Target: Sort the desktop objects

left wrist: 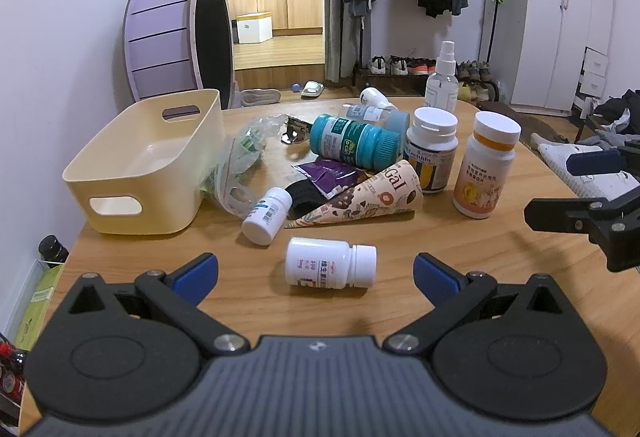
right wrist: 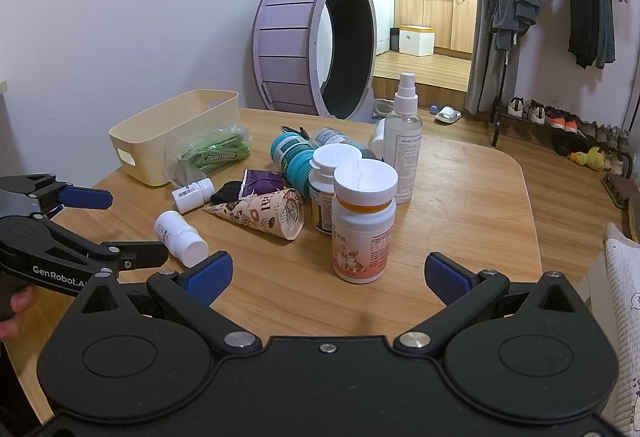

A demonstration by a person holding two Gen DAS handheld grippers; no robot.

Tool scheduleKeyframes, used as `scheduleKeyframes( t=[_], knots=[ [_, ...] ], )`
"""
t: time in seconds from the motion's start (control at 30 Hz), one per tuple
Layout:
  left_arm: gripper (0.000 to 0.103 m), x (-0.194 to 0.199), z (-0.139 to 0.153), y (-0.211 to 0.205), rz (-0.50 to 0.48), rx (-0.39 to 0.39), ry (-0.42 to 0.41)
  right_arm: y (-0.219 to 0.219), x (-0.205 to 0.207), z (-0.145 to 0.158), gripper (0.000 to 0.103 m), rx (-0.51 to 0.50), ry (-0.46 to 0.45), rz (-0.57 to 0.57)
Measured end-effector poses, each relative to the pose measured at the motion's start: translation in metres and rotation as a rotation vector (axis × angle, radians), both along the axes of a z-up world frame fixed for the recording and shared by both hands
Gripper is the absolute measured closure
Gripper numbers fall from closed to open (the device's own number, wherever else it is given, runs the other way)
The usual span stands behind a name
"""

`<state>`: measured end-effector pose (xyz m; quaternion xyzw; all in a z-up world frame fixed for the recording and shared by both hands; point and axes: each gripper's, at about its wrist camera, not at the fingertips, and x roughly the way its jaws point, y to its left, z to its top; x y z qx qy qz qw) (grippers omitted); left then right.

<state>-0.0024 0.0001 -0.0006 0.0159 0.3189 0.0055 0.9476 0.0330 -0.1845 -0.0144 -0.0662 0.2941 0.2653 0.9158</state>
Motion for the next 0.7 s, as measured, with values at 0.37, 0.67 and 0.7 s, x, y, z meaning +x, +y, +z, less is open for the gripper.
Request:
scheduleKeyframes(
  t=[0.37,0.67,0.7],
  knots=[
    [0.000,0.0004,0.0009,0.0008,0.004,0.003,0.001,-0.0004,-0.0011,-0.0004,0.000,0.000,-0.002,0.002],
    [0.000,0.0011,0.0006,0.0025,0.007,-0.001,0.007,-0.0009,-0.0021,0.0002,0.000,-0.001,-0.004,0.005],
    [0.000,0.0011,0.0003,0.0031,0.008,-0.004,0.007,-0.0013,-0.0021,0.0006,0.000,0.001,-0.003,0.008]
  ],
)
